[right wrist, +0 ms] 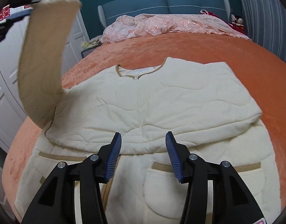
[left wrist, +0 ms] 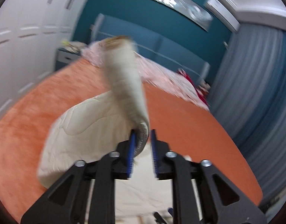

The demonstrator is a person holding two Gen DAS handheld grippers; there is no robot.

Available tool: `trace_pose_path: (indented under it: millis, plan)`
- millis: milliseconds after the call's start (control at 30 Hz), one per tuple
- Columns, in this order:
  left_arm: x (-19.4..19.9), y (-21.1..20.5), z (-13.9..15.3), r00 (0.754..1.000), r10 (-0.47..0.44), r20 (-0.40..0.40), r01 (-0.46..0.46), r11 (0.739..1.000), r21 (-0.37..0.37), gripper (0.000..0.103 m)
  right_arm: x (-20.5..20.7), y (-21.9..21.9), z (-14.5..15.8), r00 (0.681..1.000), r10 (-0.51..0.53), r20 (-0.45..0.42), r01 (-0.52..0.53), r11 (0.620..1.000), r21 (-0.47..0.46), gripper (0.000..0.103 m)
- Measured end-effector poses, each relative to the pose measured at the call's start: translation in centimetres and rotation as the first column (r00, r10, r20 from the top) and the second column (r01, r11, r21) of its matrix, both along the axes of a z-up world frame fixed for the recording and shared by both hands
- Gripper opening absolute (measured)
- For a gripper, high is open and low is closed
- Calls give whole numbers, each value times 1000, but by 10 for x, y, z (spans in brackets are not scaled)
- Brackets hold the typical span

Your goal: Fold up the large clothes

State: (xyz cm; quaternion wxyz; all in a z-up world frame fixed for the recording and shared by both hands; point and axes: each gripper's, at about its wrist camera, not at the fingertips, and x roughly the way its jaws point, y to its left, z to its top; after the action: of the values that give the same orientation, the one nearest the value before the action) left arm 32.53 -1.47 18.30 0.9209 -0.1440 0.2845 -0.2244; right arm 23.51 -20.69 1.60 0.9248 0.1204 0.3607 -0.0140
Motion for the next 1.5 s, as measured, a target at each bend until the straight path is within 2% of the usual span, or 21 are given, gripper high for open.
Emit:
trace_pose_path:
  millis: [33, 100, 167, 267, 333, 433, 533, 633, 900, 967, 1000, 1033, 1100, 1167, 1233, 1300, 1367, 1433, 1500]
  plan:
    - [-7, -16, -13, 1000, -15, -19, 15, 1000, 5, 53, -8, -10, 5, 1000, -10, 6, 10, 1000, 11, 54]
    - [-20, -29, -43, 996, -15, -86, 13, 1000, -27, 63, -19, -29, 9, 999, -37, 6, 36, 999, 40, 59]
    - [-25, -22, -74, 981, -10, -195, -10, 995, -97, 63, -23, -48, 11, 998, -60, -5, 60, 995, 81, 60]
    - [-24, 15, -112, 937, 82, -339, -149, 973, -175, 63, -18, -69, 10, 995, -98, -25, 101, 986, 134, 60]
    - [-28, 48, -131, 903, 169, -395, -258, 948, -185, 63, -9, -79, 9, 991, -128, -30, 132, 976, 173, 60]
    - [-20, 92, -157, 846, 254, -469, -373, 911, -178, 62, 12, -90, 10, 987, -159, -32, 162, 962, 220, 60]
    - [-17, 125, -178, 799, 300, -521, -455, 868, -200, 62, 37, -102, 9, 982, -185, -43, 190, 946, 261, 60]
    - [-1, 149, -191, 769, 317, -555, -508, 831, -229, 62, 62, -110, 6, 975, -211, -70, 222, 931, 291, 60]
    - [24, 168, -231, 690, 271, -672, -594, 741, -311, 55, 108, -124, -20, 951, -260, -170, 305, 886, 350, 60]
    - [27, 168, -234, 678, 269, -684, -608, 729, -316, 49, 116, -126, -22, 946, -268, -180, 317, 879, 357, 60]
    - [30, 167, -234, 674, 274, -686, -611, 729, -309, 40, 120, -126, -21, 946, -270, -179, 318, 878, 358, 55]
    - [32, 168, -233, 670, 282, -686, -614, 730, -300, 31, 124, -125, -18, 948, -270, -170, 314, 880, 357, 33]
    - [35, 168, -231, 662, 301, -686, -617, 738, -273, 26, 128, -121, -8, 963, -227, -149, 266, 892, 366, 7]
    - [40, 169, -230, 658, 294, -694, -604, 756, -252, 21, 125, -116, 16, 975, -209, -71, 221, 913, 342, 6]
    - [44, 170, -227, 669, 285, -687, -579, 779, -240, 17, 113, -111, 43, 982, -186, 21, 169, 931, 324, 5]
    - [45, 170, -222, 687, 298, -663, -554, 804, -214, 13, 94, -109, 68, 982, -157, 106, 117, 944, 309, 5]
    - [40, 168, -210, 721, 326, -611, -533, 825, -189, 10, 70, -105, 83, 978, -131, 160, 86, 961, 263, 5]
    - [32, 158, -196, 759, 379, -530, -503, 857, -107, 8, 56, -101, 77, 982, -119, 148, 92, 980, 175, 5]
    - [29, 144, -193, 773, 417, -478, -477, 879, -5, 8, 58, -101, 46, 992, -116, 39, 113, 991, 67, 4]
